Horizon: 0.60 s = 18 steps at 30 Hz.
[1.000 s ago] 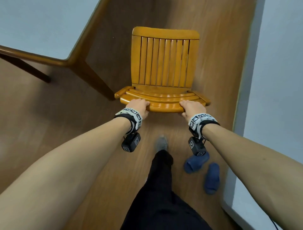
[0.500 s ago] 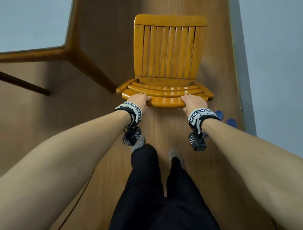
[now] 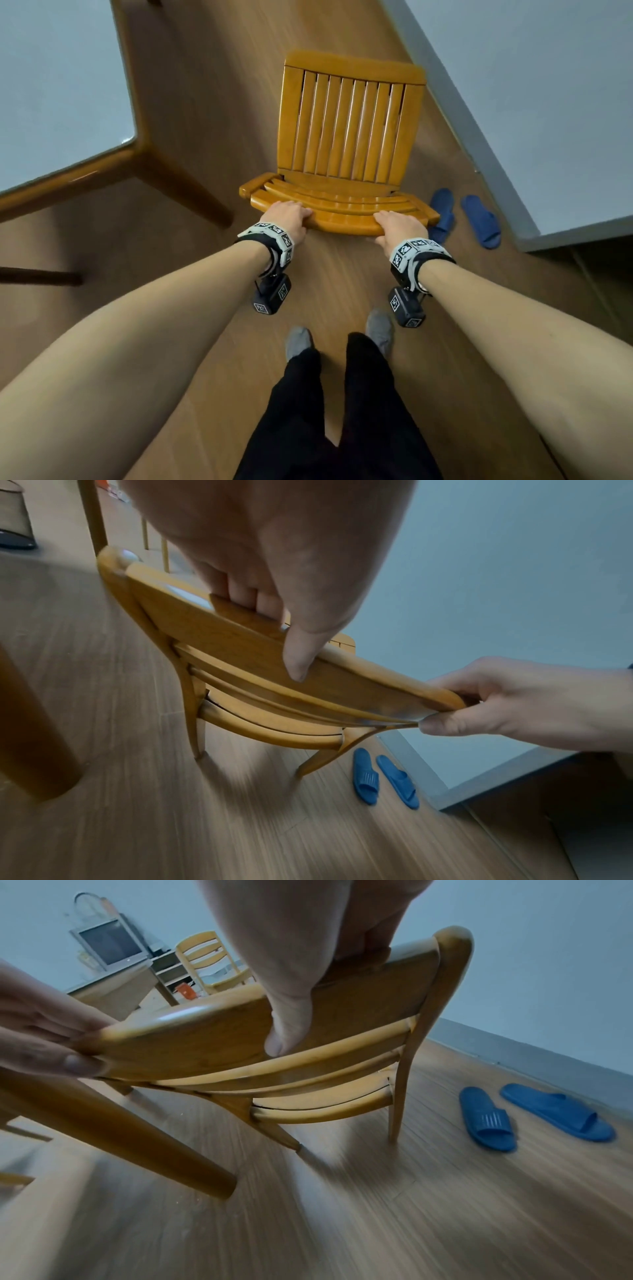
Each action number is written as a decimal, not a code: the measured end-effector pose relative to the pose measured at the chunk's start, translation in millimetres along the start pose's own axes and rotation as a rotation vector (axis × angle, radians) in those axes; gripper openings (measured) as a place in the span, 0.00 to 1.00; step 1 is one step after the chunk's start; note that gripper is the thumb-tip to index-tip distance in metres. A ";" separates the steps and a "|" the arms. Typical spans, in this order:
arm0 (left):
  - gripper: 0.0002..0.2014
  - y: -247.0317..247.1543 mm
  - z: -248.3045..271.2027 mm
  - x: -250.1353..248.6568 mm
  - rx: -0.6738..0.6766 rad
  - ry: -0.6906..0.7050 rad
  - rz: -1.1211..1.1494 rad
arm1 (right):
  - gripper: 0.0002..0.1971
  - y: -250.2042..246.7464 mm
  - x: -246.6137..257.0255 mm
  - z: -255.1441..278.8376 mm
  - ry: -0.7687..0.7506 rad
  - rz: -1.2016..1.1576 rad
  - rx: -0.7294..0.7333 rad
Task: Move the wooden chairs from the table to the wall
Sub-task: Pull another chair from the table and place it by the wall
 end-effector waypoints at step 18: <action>0.20 -63.5 -22.4 23.0 -0.052 0.037 0.056 | 0.18 -31.3 8.9 -21.2 0.131 -0.140 0.061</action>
Point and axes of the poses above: each hand's wrist, its own z-axis away from the middle knuckle, its own y-axis out of the palm, x = y × z, the point moved 8 cm from there along -z, towards the middle knuckle, and after that the axes turned 10 degrees about y, right-handed, at the moved point
